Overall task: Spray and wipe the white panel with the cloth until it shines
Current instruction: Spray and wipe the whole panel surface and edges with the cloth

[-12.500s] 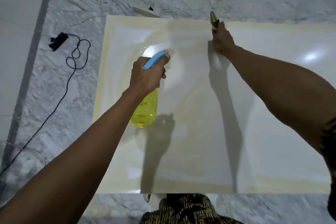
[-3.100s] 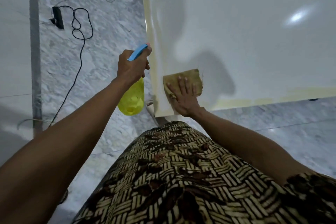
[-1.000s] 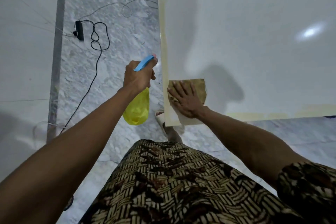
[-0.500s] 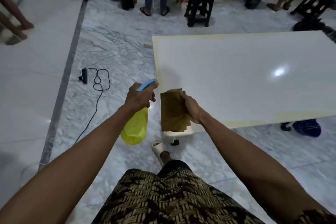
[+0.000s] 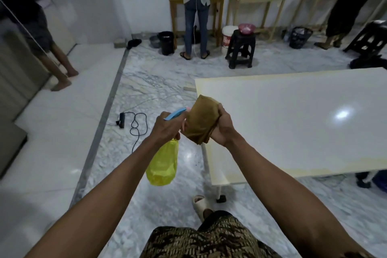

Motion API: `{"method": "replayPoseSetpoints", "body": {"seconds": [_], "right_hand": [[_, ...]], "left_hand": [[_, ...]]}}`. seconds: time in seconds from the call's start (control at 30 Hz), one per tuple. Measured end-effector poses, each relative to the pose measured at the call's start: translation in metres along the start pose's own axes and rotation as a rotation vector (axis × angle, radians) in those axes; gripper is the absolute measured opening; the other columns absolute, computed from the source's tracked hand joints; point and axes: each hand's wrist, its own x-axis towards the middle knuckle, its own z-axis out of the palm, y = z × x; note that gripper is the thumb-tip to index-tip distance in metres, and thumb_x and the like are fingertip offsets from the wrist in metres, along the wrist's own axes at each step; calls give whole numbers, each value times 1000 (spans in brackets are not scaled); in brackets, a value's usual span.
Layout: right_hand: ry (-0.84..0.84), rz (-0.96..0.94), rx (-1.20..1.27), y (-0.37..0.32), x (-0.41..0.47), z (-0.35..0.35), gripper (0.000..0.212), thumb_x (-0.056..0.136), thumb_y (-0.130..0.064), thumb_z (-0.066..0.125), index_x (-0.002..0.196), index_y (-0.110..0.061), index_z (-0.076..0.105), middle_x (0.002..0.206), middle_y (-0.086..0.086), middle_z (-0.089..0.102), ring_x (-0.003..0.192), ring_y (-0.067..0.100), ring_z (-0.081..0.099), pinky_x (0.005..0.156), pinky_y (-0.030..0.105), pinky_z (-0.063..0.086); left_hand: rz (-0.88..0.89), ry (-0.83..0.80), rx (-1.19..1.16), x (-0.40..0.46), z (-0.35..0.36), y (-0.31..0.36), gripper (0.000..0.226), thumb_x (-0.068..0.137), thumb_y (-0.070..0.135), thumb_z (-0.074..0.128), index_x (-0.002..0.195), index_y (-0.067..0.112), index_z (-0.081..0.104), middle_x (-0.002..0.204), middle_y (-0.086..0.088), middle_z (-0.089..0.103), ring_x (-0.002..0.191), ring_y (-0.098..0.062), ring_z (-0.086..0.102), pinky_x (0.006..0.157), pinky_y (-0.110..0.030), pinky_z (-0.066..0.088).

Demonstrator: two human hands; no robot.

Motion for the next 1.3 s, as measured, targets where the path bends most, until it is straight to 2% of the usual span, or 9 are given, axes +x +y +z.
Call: {"method": "replayPoseSetpoints", "body": {"seconds": [0.17,0.27,0.4,0.57,0.67,0.87,1.1,1.23,1.3], "right_hand": [[-5,-24,29,-3,4,17,65,100,-59,31,136,-10,55,133,14,62,124,31,57,100,44,51],[4,-21,27,-7,11,25,66,100,-59,28,135,-10,55,131,14,63,122,31,59,93,41,54],[21,-19,-6,-15,35,32,65,100,-59,28,135,-12,56,132,13,63,122,30,59,103,45,49],[57,11,-2,-23,83,40,65,101,-58,28,135,-10,56,132,15,62,123,32,58,106,49,46],[61,26,31,-30,121,40,66,101,-58,28,135,-9,56,134,17,61,124,33,58,109,49,44],[185,100,87,-42,217,12,56,99,-51,48,131,-6,58,127,14,66,113,28,66,95,41,54],[384,267,-468,-78,361,-60,56,97,-52,48,133,-9,55,121,12,67,106,27,67,97,45,54],[429,-14,-851,-122,434,-65,37,102,-46,42,104,-15,61,98,1,66,83,13,62,74,28,51],[328,-250,-1093,-136,471,-62,32,104,-39,37,111,-19,61,104,3,66,90,14,61,76,26,44]], "left_hand": [[-32,55,-9,7,-10,-3,67,96,61,66,81,-3,77,81,-8,81,53,-21,68,64,-36,61],[-42,61,-3,14,-13,-6,63,97,61,65,84,0,77,87,-12,81,53,-19,67,52,-27,56],[-77,70,-37,33,-14,-10,65,99,61,62,95,-3,75,95,-18,80,57,-18,64,55,-28,55],[-164,103,-56,75,-13,-3,69,84,71,68,92,2,71,69,-9,72,56,-19,62,57,-32,52],[-193,102,-29,114,-15,0,80,75,78,64,99,2,72,70,-8,73,57,-20,64,57,-30,53],[-205,27,-54,212,-15,1,52,97,54,68,79,6,78,80,-11,80,50,-12,66,47,-21,50],[-290,24,-22,329,8,-7,50,98,51,70,63,15,72,74,-11,79,41,-13,61,44,-22,49],[-281,23,-77,375,19,-14,37,100,44,71,69,23,71,78,-18,77,49,-11,64,44,-24,50],[-304,25,-80,397,23,-20,38,99,45,71,69,23,72,76,-16,77,54,-15,66,45,-26,50]]}}
